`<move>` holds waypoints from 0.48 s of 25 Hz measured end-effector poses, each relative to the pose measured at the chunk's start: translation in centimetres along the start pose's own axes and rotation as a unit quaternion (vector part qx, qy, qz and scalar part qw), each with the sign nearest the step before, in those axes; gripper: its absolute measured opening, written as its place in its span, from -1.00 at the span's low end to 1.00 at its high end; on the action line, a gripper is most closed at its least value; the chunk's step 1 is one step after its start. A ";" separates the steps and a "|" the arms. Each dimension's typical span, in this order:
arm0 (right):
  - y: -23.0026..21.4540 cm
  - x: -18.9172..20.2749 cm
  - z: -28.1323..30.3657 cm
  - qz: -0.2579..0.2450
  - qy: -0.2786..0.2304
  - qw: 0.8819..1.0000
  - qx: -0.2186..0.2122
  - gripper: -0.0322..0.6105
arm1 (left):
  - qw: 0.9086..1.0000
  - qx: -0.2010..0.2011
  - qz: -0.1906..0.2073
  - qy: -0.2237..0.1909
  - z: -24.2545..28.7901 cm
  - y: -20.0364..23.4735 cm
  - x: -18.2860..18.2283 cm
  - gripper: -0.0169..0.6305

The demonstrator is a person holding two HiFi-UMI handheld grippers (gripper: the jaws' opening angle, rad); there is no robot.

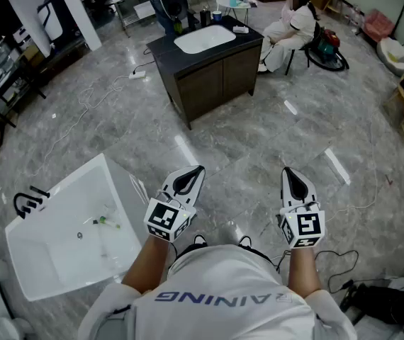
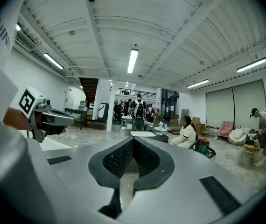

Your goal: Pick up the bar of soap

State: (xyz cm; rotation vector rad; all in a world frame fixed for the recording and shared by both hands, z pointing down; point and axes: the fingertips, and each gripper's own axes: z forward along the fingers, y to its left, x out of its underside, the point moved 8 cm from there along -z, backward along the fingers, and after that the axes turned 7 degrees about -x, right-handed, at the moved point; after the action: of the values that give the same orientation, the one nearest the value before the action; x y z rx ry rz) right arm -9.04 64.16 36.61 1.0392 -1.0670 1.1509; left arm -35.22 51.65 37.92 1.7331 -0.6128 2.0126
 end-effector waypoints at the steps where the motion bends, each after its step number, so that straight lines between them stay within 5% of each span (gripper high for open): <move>1: 0.0 -0.1 0.0 0.000 0.000 1.000 0.000 -0.86 | 1.000 -0.001 0.001 0.000 0.1 0.0 -0.1 -0.93; 12: 0.5 0.0 0.6 0.004 0.002 1.000 -0.001 -0.86 | 1.000 -0.001 0.000 0.004 -0.3 0.6 0.1 -0.93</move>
State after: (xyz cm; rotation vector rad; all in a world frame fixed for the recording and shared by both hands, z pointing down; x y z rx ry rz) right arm -9.57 63.64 36.75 1.0313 -1.0688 1.1584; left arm -35.76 51.34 37.91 1.7233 -0.6128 2.0160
